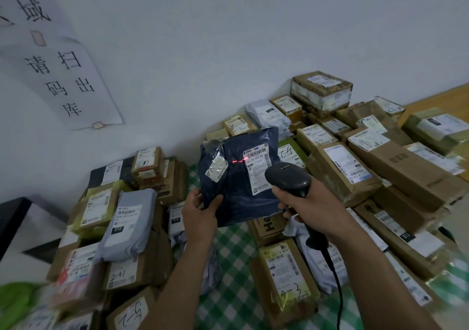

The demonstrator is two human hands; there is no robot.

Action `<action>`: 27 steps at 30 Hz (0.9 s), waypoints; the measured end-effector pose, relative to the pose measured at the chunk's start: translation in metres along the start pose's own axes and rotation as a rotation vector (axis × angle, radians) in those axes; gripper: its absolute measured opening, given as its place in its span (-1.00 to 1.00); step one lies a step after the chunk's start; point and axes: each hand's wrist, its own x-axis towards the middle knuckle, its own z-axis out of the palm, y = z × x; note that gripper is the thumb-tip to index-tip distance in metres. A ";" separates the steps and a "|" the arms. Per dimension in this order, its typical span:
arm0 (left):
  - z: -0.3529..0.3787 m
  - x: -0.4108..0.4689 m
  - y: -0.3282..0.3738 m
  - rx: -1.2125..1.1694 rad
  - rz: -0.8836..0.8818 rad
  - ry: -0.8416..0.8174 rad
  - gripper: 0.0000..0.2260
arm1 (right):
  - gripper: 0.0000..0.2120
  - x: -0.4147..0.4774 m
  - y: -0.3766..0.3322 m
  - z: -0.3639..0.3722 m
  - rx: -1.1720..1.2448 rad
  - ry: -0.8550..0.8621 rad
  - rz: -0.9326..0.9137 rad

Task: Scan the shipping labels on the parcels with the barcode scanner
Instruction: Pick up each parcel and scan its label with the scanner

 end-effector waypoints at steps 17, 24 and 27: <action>-0.014 -0.002 -0.003 -0.056 0.013 0.076 -0.64 | -0.73 0.004 -0.008 0.013 -0.001 -0.087 -0.055; -0.077 0.039 0.013 -0.146 0.036 0.326 -0.53 | -0.77 0.045 -0.037 0.077 -0.189 -0.246 -0.152; -0.118 0.074 0.019 -0.127 0.072 0.455 -0.52 | -0.79 0.071 -0.051 0.116 -0.156 -0.385 -0.148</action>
